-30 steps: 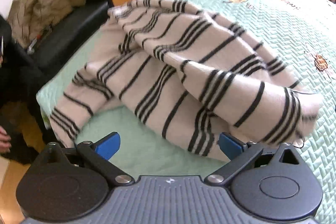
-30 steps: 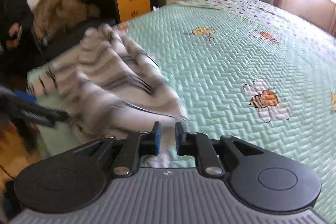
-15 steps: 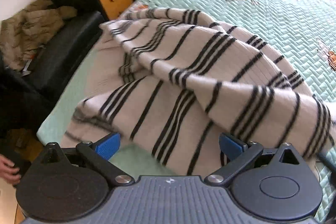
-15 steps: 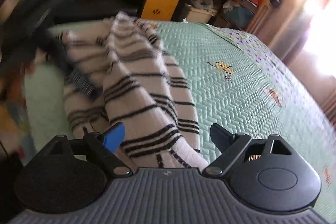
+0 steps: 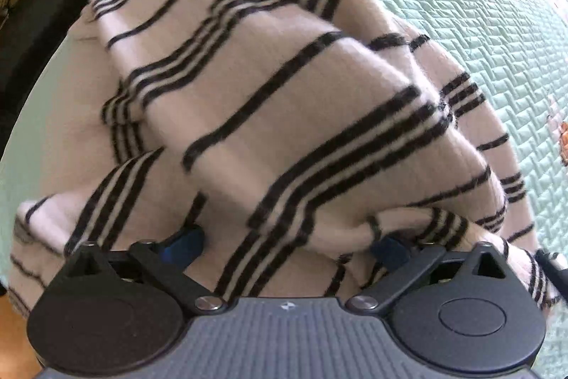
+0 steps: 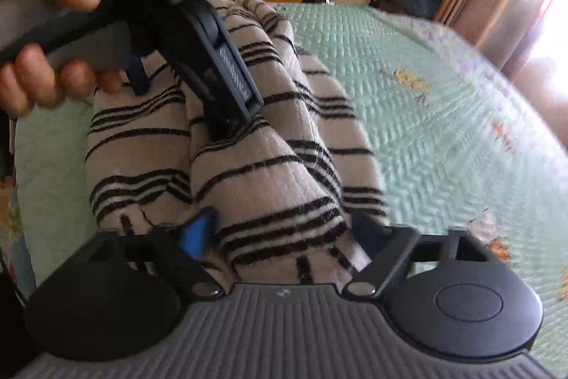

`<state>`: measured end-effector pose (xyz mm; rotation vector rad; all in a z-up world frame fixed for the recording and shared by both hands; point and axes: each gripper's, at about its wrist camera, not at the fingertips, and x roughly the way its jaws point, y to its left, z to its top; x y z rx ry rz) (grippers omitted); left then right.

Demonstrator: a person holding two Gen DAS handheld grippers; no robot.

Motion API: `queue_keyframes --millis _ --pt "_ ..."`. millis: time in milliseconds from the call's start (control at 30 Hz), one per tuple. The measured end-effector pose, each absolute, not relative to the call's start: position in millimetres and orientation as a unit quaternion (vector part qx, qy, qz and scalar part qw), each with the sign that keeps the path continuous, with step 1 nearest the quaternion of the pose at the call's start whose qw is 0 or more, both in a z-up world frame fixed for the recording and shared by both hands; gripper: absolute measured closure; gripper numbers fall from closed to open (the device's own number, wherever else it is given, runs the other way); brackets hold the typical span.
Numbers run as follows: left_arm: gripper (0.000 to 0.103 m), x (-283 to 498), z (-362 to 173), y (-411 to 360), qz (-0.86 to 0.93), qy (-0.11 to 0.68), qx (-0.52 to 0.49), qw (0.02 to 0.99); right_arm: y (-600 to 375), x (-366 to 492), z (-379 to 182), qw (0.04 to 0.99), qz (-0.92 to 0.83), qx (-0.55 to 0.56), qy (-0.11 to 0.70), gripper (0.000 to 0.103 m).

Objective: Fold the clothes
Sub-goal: 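Grasp the sweater edge with the right gripper while the left gripper grasps another edge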

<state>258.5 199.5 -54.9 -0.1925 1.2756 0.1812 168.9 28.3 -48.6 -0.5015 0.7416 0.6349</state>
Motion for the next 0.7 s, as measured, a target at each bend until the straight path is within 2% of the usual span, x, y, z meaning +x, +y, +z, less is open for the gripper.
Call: queue_keyframes --millis 33,67,100,133,167,333,467,533,700 --pt "0.040 255 -52 191 0.077 0.586 -0.080 0.802 27 175 -51 0.852 0.304 -0.222 0.366 0.070" --pt "0.060 251 -48 183 0.069 0.579 -0.068 0.809 25 179 -52 0.851 0.305 -0.206 0.375 0.075" --pt "0.067 245 -44 174 0.064 0.571 -0.051 0.817 23 180 -52 0.853 0.304 -0.194 0.377 0.082" --pt "0.079 239 -39 165 0.060 0.562 -0.034 0.825 20 181 -52 0.855 0.304 -0.184 0.377 0.085" --pt "0.083 233 -35 156 0.056 0.552 -0.016 0.832 17 178 -49 0.858 0.306 -0.177 0.373 0.086" --pt "0.089 194 -15 124 0.065 0.501 0.050 0.862 1 157 -24 0.875 0.305 -0.171 0.335 0.089" --pt "0.091 176 11 114 0.064 0.474 0.065 0.876 -11 140 -3 0.887 0.302 -0.175 0.301 0.089" --pt "0.096 170 23 114 0.069 0.460 0.073 0.882 -19 136 7 0.886 0.305 -0.163 0.309 0.089" --pt "0.099 154 42 106 0.086 0.433 0.107 0.891 -39 141 23 0.872 0.325 -0.093 0.355 0.089"
